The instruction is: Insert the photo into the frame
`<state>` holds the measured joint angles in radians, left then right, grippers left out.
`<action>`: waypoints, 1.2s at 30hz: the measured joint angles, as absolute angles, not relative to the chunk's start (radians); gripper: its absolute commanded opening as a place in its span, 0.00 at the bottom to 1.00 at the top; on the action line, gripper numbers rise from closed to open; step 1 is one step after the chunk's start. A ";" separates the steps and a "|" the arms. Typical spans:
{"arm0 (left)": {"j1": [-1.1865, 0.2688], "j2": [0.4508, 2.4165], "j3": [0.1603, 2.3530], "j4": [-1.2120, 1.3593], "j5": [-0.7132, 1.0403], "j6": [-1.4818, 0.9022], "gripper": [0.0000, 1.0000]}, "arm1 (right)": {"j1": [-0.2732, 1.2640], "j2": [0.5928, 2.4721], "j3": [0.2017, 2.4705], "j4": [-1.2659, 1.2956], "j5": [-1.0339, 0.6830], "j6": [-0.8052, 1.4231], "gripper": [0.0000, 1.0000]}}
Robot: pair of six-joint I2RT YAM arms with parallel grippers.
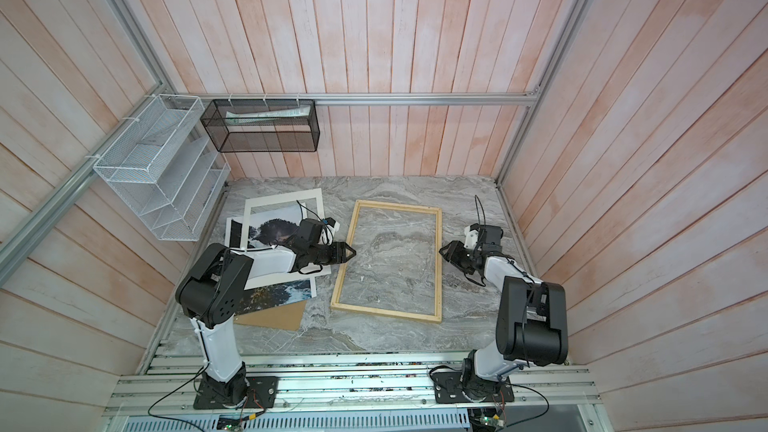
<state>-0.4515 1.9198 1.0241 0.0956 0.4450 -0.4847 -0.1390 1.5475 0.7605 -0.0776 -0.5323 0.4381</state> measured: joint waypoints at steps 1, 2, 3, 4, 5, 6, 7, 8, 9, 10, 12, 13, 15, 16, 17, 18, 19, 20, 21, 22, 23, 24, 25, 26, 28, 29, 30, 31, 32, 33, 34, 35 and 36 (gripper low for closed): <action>-0.455 1.918 1.020 0.099 0.445 -0.491 0.65 | -0.139 1.553 0.760 -0.071 -0.541 0.441 0.51; -0.457 1.916 1.016 0.102 0.446 -0.495 0.65 | -0.139 1.559 0.760 -0.064 -0.550 0.443 0.51; -0.460 1.914 1.012 0.107 0.447 -0.499 0.65 | -0.140 1.566 0.760 -0.057 -0.560 0.445 0.51; -0.464 1.913 1.008 0.113 0.448 -0.503 0.64 | -0.141 1.574 0.760 -0.047 -0.570 0.449 0.51; -0.466 1.913 1.005 0.117 0.449 -0.506 0.64 | -0.143 1.582 0.759 -0.041 -0.579 0.452 0.51; -0.471 1.913 1.000 0.122 0.449 -0.509 0.64 | -0.145 1.589 0.758 -0.033 -0.587 0.455 0.50; -0.475 1.911 0.997 0.128 0.450 -0.513 0.64 | -0.148 1.596 0.756 -0.027 -0.595 0.457 0.51; -0.479 1.910 0.994 0.131 0.450 -0.517 0.64 | -0.150 1.601 0.754 -0.023 -0.601 0.461 0.51; -0.483 1.909 0.989 0.138 0.451 -0.520 0.64 | -0.153 1.605 0.752 -0.020 -0.605 0.464 0.51; -0.487 1.907 0.983 0.146 0.455 -0.522 0.64 | -0.154 1.608 0.750 -0.018 -0.608 0.466 0.50; -0.490 1.905 0.975 0.155 0.461 -0.529 0.64 | -0.157 1.609 0.750 -0.013 -0.614 0.468 0.50; -0.490 1.905 0.971 0.163 0.465 -0.532 0.63 | -0.158 1.610 0.750 -0.007 -0.620 0.470 0.50; -0.492 1.905 0.965 0.176 0.468 -0.540 0.63 | -0.158 1.615 0.750 0.002 -0.629 0.471 0.50; -0.492 1.905 0.964 0.180 0.468 -0.543 0.63 | -0.158 1.618 0.749 0.007 -0.636 0.472 0.50; -0.492 1.905 0.964 0.180 0.468 -0.544 0.63 | -0.158 1.619 0.749 0.009 -0.642 0.472 0.50; -0.492 1.905 0.963 0.180 0.468 -0.544 0.63 | -0.158 1.620 0.748 0.012 -0.649 0.474 0.50; -0.492 1.905 0.963 0.180 0.468 -0.544 0.63 | -0.158 1.620 0.746 0.016 -0.654 0.476 0.50; -0.492 1.905 0.963 0.180 0.467 -0.544 0.63 | -0.158 1.620 0.745 0.019 -0.657 0.476 0.50; -0.493 1.905 0.964 0.180 0.467 -0.544 0.64 | -0.158 1.620 0.744 0.020 -0.657 0.476 0.50; -0.493 1.904 0.963 0.179 0.466 -0.544 0.65 | -0.158 1.620 0.744 0.020 -0.657 0.475 0.50; -0.494 1.903 0.964 0.177 0.466 -0.544 0.66 | -0.158 1.620 0.744 0.020 -0.656 0.475 0.50; -0.495 1.901 0.963 0.173 0.463 -0.544 0.66 | -0.158 1.620 0.744 0.020 -0.656 0.475 0.50; -0.496 1.898 0.964 0.168 0.457 -0.543 0.67 | -0.158 1.619 0.744 0.020 -0.656 0.475 0.50; -0.498 1.894 0.964 0.163 0.450 -0.543 0.67 | -0.158 1.618 0.744 0.020 -0.656 0.475 0.50; -0.500 1.879 0.964 0.146 0.432 -0.542 0.68 | -0.158 1.612 0.744 0.018 -0.655 0.474 0.50; -0.500 1.869 0.964 0.139 0.422 -0.539 0.69 | -0.158 1.607 0.744 0.017 -0.653 0.472 0.50; -0.500 1.858 0.964 0.130 0.411 -0.535 0.69 | -0.158 1.601 0.744 0.014 -0.652 0.471 0.50; -0.500 1.847 0.964 0.122 0.401 -0.533 0.69 | -0.158 1.594 0.744 0.010 -0.649 0.470 0.50; -0.500 1.838 0.964 0.115 0.389 -0.529 0.69 | -0.158 1.588 0.744 0.007 -0.648 0.469 0.50; -0.500 1.831 0.966 0.108 0.380 -0.525 0.70 | -0.158 1.581 0.744 0.005 -0.647 0.468 0.50; -0.500 1.825 0.969 0.097 0.365 -0.521 0.70 | -0.158 1.576 0.744 0.004 -0.645 0.467 0.50; -0.500 1.822 0.973 0.087 0.354 -0.519 0.70 | -0.158 1.571 0.743 0.004 -0.645 0.467 0.50; -0.499 1.821 0.980 0.073 0.336 -0.516 0.70 | -0.158 1.567 0.742 0.004 -0.644 0.467 0.50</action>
